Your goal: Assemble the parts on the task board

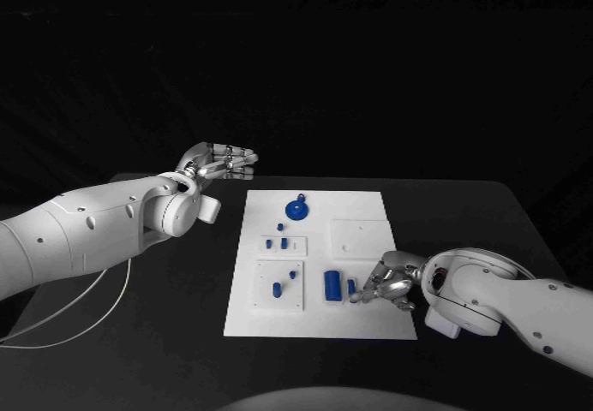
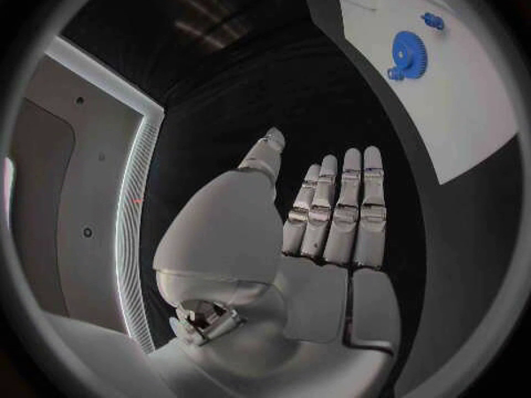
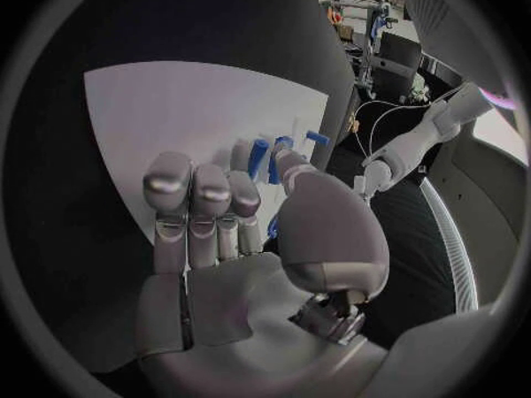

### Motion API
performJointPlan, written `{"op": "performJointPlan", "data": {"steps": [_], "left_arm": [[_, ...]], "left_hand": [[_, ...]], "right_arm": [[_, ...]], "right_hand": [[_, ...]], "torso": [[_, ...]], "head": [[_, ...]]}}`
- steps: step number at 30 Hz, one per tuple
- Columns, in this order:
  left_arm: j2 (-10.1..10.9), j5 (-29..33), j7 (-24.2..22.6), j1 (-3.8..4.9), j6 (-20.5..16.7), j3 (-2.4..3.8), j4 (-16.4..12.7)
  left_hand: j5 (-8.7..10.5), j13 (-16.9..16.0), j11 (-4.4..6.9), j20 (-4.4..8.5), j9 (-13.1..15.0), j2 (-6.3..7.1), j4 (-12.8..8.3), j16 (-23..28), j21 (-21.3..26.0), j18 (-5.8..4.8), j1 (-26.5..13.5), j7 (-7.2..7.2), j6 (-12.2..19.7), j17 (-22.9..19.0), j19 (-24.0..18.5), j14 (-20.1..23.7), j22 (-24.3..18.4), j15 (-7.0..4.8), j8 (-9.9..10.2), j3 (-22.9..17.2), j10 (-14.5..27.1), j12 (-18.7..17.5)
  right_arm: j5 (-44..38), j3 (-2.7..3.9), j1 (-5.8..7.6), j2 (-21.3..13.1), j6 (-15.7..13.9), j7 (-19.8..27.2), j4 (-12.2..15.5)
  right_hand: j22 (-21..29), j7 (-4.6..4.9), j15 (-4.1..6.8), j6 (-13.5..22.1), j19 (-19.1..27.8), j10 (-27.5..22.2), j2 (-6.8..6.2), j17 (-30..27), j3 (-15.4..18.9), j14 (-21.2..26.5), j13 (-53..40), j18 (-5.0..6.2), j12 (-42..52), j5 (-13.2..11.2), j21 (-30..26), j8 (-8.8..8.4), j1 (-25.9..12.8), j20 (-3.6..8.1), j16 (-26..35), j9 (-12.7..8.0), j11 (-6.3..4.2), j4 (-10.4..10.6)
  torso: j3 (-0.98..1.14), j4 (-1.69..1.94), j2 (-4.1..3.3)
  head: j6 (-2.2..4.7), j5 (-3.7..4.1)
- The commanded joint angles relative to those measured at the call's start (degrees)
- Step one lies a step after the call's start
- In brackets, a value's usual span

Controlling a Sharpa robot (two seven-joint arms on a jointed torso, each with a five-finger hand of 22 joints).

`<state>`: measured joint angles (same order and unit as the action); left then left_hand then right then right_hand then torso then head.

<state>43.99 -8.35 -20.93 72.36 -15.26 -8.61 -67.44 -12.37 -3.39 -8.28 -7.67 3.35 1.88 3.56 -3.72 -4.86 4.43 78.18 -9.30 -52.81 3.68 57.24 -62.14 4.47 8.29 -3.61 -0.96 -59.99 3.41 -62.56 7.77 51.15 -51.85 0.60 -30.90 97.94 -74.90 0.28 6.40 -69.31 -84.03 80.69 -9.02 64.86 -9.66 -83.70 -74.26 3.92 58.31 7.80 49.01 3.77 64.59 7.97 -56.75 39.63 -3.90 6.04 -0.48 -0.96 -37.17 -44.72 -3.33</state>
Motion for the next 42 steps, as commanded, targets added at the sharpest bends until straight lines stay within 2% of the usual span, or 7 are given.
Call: {"op": "performJointPlan", "data": {"steps": [1, 9, 14, 27, 29, 31, 42], "left_arm": [[-0.05, 0.20, -0.32, -0.01, 0.73, 0.02, -0.15], [-0.04, 0.19, -0.31, -0.01, 0.76, 0.00, -0.16], [-0.03, 0.19, -0.32, -0.01, 0.80, 0.00, -0.17], [0.04, 0.19, -0.30, -0.01, 0.86, -0.02, -0.19], [0.05, 0.19, -0.30, -0.01, 0.88, -0.02, -0.19], [0.05, 0.19, -0.29, -0.01, 0.89, -0.02, -0.18], [0.02, 0.19, -0.20, -0.01, 1.00, -0.03, -0.16]], "left_hand": [[-0.17, 0.04, -0.23, 0.02, 0.03, -0.44, 0.11, 0.04, -0.24, -0.46, 0.07, 0.03, 0.21, 0.02, 0.38, -0.38, 0.00, -0.04, 0.07, -0.01, 0.21, 0.00], [-0.17, 0.05, -0.22, 0.03, 0.02, -0.47, 0.04, 0.05, -0.27, -0.47, 0.16, 0.04, 0.25, 0.02, 0.39, -0.36, 0.00, -0.04, 0.08, -0.05, 0.21, 0.00], [-0.17, 0.05, -0.22, 0.03, 0.02, -0.47, 0.04, 0.05, -0.27, -0.47, 0.16, 0.04, 0.25, 0.02, 0.39, -0.36, 0.00, -0.04, 0.08, -0.05, 0.21, 0.00], [-0.17, 0.05, -0.22, 0.03, 0.02, -0.47, 0.04, 0.05, -0.27, -0.47, 0.16, 0.04, 0.25, 0.02, 0.39, -0.36, 0.00, -0.04, 0.08, -0.05, 0.21, 0.00], [-0.17, 0.05, -0.22, 0.03, 0.02, -0.47, 0.04, 0.05, -0.27, -0.47, 0.16, 0.04, 0.25, 0.02, 0.39, -0.36, 0.00, -0.04, 0.08, -0.05, 0.21, 0.00], [-0.17, 0.05, -0.22, 0.03, 0.02, -0.47, 0.04, 0.05, -0.27, -0.47, 0.16, 0.04, 0.25, 0.02, 0.39, -0.36, 0.00, -0.04, 0.08, -0.05, 0.21, 0.00], [-0.19, 0.05, -0.22, 0.02, 0.02, -0.51, 0.02, 0.05, -0.29, -0.48, 0.14, 0.03, 0.18, 0.01, 0.35, -0.33, -0.02, -0.03, 0.09, -0.04, 0.18, 0.00]], "right_arm": [[0.46, 0.00, -0.13, -0.16, 3.46, 1.66, 0.20], [-0.01, 0.01, -0.24, 0.00, 3.52, 1.15, 0.23], [-0.25, 0.00, -0.27, 0.33, 2.14, -0.26, 0.01], [-0.61, -0.01, -0.28, 1.50, -0.25, -2.64, -0.97], [-0.65, -0.01, -0.28, 1.68, -0.38, -2.81, -1.18], [-0.68, -0.01, -0.28, 1.83, -0.43, -2.92, -1.35], [-0.70, -0.02, -0.30, 2.62, 1.01, -3.68, -2.41]], "right_hand": [[-5.67, 0.18, 0.18, -0.25, -3.38, -0.05, 0.04, 0.15, -0.08, -0.12, -0.04, -0.35, -0.10, 1.10, -0.10, 0.16, 0.72, -0.19, 0.10, -0.26, 0.25, -1.22], [-5.71, 0.00, 0.25, -0.54, -3.37, -0.01, 1.17, 0.26, -0.09, -0.10, -0.05, -0.47, -0.10, 2.14, -0.09, 0.14, 2.11, -0.11, 0.10, -1.22, 0.13, -4.35], [-5.67, -0.23, 0.34, -0.77, -3.41, 0.09, 2.84, 0.20, -1.42, -0.13, -0.06, -0.49, -0.04, 0.63, -0.10, 0.22, 0.89, -0.03, 0.19, -1.15, -0.04, -4.83], [-5.60, -0.52, 0.46, -0.86, -3.42, 0.19, 4.22, 0.10, -3.67, -0.15, -0.09, -0.59, 0.03, 0.44, -0.06, 0.26, -0.95, 0.09, 0.26, 0.28, -0.19, -5.76], [-5.57, -0.56, 0.48, -0.84, -3.41, 0.18, 4.35, 0.08, -4.41, -0.14, -0.09, -0.60, 0.02, -0.60, -0.12, 0.23, -1.05, 0.11, 0.28, 0.45, -0.21, -6.08], [-5.56, -0.48, 0.56, -0.82, -3.41, 0.19, 2.98, 0.06, -7.74, -0.14, -0.07, -0.64, -0.03, -1.55, -0.09, 0.15, -1.65, 0.13, 0.28, 0.47, -0.15, -5.54], [-5.56, -0.65, 0.51, -0.93, -3.39, 0.15, 3.37, 0.02, -7.74, -0.12, -0.10, -0.69, -0.03, -0.97, -0.12, 0.20, -1.32, 0.16, 0.30, 0.85, -0.24, -7.04]], "torso": [[-0.04, 0.01, 0.00], [-0.07, 0.05, -0.01], [-0.08, 0.13, -0.01], [-0.05, 0.04, -0.01], [-0.04, 0.05, -0.01], [-0.05, 0.06, 0.00], [-0.07, 0.04, 0.00]], "head": [[0.00, 0.01], [-0.07, 0.05], [-0.18, 0.06], [-0.35, -0.13], [-0.37, -0.13], [-0.38, -0.11], [-0.39, -0.06]]}}
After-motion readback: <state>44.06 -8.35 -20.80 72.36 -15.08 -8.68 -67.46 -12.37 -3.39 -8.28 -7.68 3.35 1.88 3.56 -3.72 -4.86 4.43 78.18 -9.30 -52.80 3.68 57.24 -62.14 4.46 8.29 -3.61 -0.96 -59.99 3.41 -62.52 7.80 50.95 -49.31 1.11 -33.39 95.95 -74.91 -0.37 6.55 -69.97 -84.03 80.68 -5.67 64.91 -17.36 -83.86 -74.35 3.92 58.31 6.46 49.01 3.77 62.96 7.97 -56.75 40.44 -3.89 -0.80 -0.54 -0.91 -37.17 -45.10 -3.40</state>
